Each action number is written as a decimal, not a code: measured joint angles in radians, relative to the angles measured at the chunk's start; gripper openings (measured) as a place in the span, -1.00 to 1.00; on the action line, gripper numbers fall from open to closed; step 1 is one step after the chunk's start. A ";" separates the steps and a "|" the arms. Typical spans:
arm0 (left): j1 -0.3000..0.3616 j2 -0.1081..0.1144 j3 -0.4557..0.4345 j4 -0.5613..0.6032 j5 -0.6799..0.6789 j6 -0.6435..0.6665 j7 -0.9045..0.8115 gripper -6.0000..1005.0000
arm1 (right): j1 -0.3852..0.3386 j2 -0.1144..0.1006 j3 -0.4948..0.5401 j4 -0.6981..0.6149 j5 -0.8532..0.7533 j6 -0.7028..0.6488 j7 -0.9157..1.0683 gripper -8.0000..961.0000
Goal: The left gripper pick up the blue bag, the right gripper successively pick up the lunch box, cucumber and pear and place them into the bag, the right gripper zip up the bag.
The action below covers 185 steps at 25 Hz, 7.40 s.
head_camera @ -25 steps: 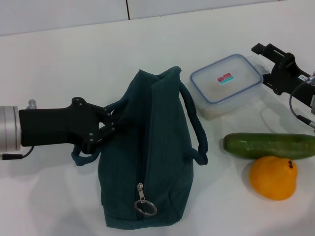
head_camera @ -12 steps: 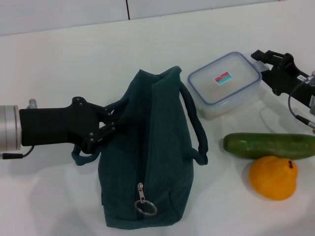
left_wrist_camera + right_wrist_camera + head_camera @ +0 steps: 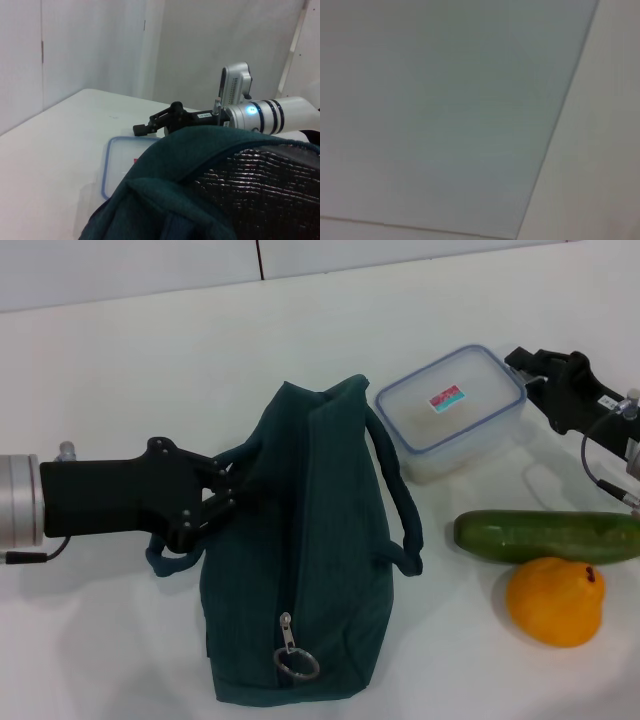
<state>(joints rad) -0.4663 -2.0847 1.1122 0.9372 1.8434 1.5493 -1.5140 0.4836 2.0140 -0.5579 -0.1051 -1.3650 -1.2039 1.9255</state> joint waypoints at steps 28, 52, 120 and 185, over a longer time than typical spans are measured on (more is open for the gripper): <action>0.022 0.000 -0.063 -0.084 -0.152 -0.027 0.065 -0.89 | -0.034 -0.002 0.013 -0.112 0.099 -0.412 -0.387 -0.78; -0.004 -0.004 -0.061 -0.216 -0.267 -0.090 0.168 -0.89 | 0.269 -0.016 -0.024 -0.256 0.105 -0.593 -0.106 -0.78; -0.028 -0.003 -0.058 -0.227 -0.293 -0.133 0.173 -0.89 | 0.036 -0.099 -0.371 -0.566 -0.078 -0.551 -0.119 -0.78; -0.085 -0.004 -0.062 -0.322 -0.408 -0.194 0.267 -0.90 | 0.011 -0.065 -0.307 -1.351 -1.172 -0.785 -0.055 0.81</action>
<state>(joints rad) -0.5509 -2.0891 1.0502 0.6151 1.4356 1.3550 -1.2471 0.4948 1.9495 -0.8648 -1.4558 -2.5372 -1.9891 1.8709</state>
